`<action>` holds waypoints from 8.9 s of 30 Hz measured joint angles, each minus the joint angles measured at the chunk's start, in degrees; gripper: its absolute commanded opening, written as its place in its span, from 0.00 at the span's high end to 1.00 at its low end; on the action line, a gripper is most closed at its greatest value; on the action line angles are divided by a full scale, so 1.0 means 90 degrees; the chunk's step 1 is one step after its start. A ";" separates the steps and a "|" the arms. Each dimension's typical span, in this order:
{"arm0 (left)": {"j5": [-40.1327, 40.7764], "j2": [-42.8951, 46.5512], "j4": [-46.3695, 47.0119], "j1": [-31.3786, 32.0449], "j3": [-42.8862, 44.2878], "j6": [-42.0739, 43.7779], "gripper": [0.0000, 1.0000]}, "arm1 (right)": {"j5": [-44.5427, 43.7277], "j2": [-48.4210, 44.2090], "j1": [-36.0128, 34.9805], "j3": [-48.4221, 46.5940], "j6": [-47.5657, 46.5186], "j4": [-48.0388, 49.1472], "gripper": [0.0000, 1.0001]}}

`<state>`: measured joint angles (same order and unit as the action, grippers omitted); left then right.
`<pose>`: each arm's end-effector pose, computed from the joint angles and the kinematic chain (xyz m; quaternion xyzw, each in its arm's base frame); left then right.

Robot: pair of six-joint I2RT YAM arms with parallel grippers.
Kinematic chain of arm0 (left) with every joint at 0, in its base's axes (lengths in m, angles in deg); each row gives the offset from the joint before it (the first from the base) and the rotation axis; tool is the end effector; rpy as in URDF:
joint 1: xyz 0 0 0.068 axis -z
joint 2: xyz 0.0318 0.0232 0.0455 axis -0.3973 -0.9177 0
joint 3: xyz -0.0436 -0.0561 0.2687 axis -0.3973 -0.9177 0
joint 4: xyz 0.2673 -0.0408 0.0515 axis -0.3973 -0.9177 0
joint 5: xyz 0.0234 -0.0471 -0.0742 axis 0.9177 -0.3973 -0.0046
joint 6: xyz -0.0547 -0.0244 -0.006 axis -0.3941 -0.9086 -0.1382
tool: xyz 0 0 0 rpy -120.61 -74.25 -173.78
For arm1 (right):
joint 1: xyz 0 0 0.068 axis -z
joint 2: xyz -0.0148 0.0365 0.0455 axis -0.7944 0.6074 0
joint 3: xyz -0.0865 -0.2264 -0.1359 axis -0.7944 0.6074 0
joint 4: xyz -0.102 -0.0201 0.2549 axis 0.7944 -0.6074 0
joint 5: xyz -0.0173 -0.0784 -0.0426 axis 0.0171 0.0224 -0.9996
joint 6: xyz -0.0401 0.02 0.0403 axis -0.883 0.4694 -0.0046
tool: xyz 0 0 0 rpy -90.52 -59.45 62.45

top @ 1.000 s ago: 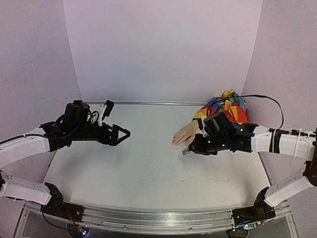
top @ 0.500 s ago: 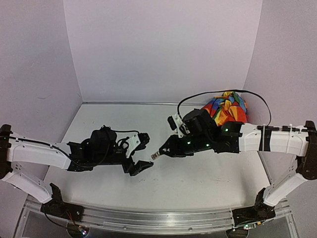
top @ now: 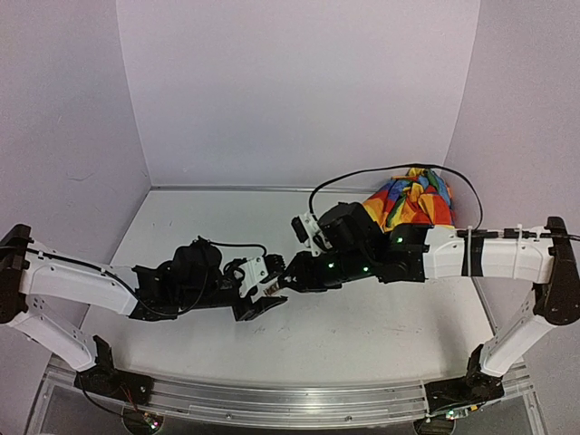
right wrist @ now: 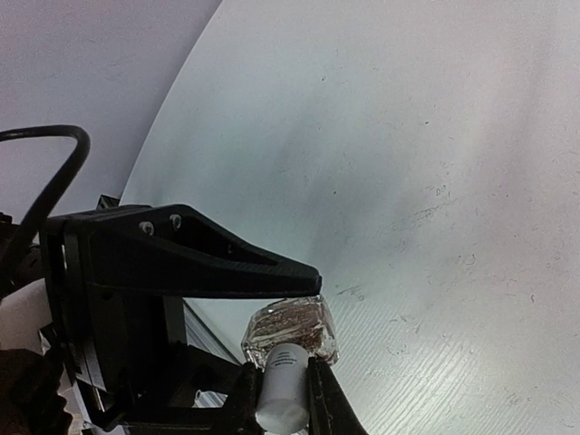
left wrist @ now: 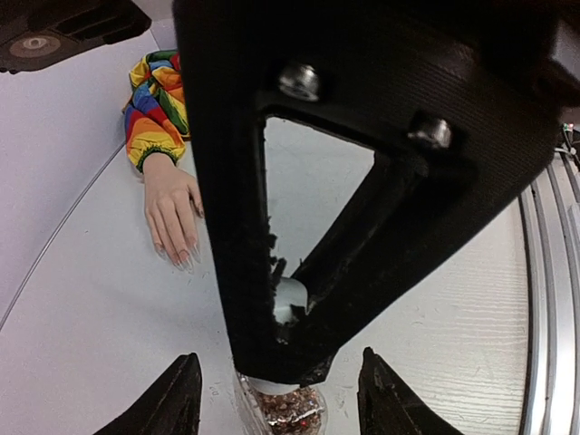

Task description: Paint the nails

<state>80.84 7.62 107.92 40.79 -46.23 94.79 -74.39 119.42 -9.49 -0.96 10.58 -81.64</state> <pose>0.1358 -0.2831 0.2122 0.5499 0.6135 -0.2273 0.5192 0.1779 0.3462 0.2922 -0.1675 0.7934 0.4891 0.3212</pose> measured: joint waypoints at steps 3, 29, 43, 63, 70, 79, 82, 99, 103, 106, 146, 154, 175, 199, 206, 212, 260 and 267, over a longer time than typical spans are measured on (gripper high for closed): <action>0.0112 -0.0095 0.0005 0.0005 0.0000 0.0080 0.38 | -0.0039 0.0000 0.0000 -0.0015 0.0010 0.0002 1.00; -0.0447 0.0090 -0.0340 -0.0165 0.0012 0.0104 1.00 | 0.0112 -0.0083 0.0000 0.0019 -0.1122 0.0073 1.00; -0.5525 0.0733 -0.1445 -0.1156 0.0775 -0.2208 1.00 | 0.2929 -0.0799 0.0097 0.0039 -0.4600 0.0644 0.87; 0.0845 0.0551 -0.1056 -0.0435 0.0753 -0.1729 1.00 | -0.1654 -0.1625 0.0005 0.0942 -0.0495 0.1379 0.08; 0.1171 0.0522 -0.1052 -0.0250 0.0811 -0.1783 1.00 | -0.1817 -0.0372 -0.0012 0.0131 0.0355 0.1494 0.27; 0.1404 0.0520 -0.1064 -0.0204 0.0811 -0.1923 1.00 | -0.2465 0.0231 -0.0396 -0.0471 0.0857 0.1498 0.71; 0.1486 0.0520 -0.1071 -0.0204 0.0811 -0.1931 1.00 | -0.2579 0.0420 -0.0459 -0.0651 0.0916 0.1528 0.80; -0.0906 0.1154 -0.1630 -0.0529 0.0763 -0.2256 1.00 | -0.0622 -0.0401 -0.0277 0.0634 -0.1401 0.2834 1.00; -0.3674 0.1418 -0.1693 -0.0719 0.0801 -0.2429 1.00 | 0.2499 -0.0947 0.0095 0.1127 -0.2448 0.3376 1.00; -0.5039 0.1409 -0.1688 -0.0678 0.0911 -0.2569 1.00 | 0.3871 -0.0925 0.0083 0.1132 -0.2720 0.3769 1.00; 0.1404 0.0903 -0.2064 -0.0289 0.1061 -0.2608 1.00 | -0.2293 0.0974 -0.0430 -0.1491 -0.0381 0.1477 0.62; 0.1345 0.0916 -0.2195 -0.0289 0.1061 -0.2691 1.00 | -0.2358 0.1042 -0.0452 -0.1494 -0.0352 0.1372 1.00; -0.4777 0.1659 -0.2375 -0.0767 0.1141 -0.2526 1.00 | 0.4068 -0.0393 0.0034 0.1156 -0.2232 0.5498 0.45; 0.0699 0.0372 -0.3228 -0.0860 0.1576 -0.3300 1.00 | -0.2001 -0.0182 0.0029 -0.0049 -0.0398 0.1763 0.18; 0.0656 0.0180 -0.3242 -0.0835 0.1642 -0.3303 1.00 | -0.1967 0.0393 0.0032 -0.0522 -0.0114 0.1729 0.29; 0.0656 0.0138 -0.3327 -0.0826 0.1642 -0.3298 1.00 | -0.1807 0.0707 0.0032 -0.0741 0.0073 0.1717 0.38; -0.2499 0.1209 -0.3140 -0.1049 0.1413 -0.2392 1.00 | 0.1729 -0.0442 0.0318 0.1137 -0.1809 0.4211 0.26; -0.0527 0.0969 -0.3181 -0.1025 0.1413 -0.2477 1.00 | -0.0534 -0.0529 0.0340 0.0947 -0.0964 0.2820 0.29</action>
<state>76.10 16.34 79.29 31.57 -33.51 72.49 -79.20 114.65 -6.43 7.57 1.90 -56.26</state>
